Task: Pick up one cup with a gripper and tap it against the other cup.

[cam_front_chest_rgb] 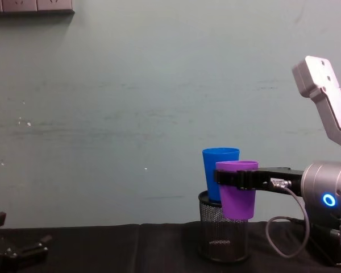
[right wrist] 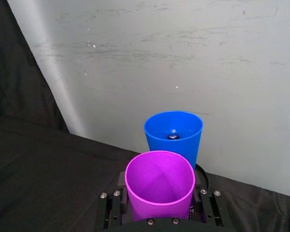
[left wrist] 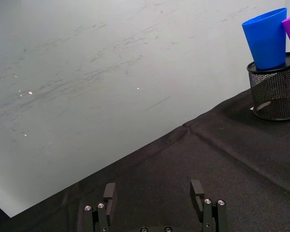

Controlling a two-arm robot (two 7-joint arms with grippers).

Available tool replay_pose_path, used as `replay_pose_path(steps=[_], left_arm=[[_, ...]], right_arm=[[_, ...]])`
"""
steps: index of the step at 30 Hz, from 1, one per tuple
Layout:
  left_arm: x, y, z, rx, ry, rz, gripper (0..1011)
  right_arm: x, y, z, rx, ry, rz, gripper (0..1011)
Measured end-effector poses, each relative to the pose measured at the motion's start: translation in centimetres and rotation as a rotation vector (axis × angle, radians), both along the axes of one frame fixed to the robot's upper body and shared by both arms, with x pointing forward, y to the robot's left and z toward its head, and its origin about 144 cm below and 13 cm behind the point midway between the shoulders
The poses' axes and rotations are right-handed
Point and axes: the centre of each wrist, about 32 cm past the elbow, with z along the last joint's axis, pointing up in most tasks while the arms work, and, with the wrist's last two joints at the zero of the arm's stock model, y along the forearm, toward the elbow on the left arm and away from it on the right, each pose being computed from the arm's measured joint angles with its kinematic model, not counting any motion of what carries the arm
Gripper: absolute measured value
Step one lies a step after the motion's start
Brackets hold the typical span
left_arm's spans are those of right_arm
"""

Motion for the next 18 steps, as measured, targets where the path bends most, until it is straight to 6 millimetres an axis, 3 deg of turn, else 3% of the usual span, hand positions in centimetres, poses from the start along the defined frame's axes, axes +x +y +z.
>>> replay_pose_path(steps=[18], left_arm=[[0.00,0.00,0.00,0.000,0.000,0.000,1000]], right_arm=[[0.00,0.00,0.00,0.000,0.000,0.000,731]])
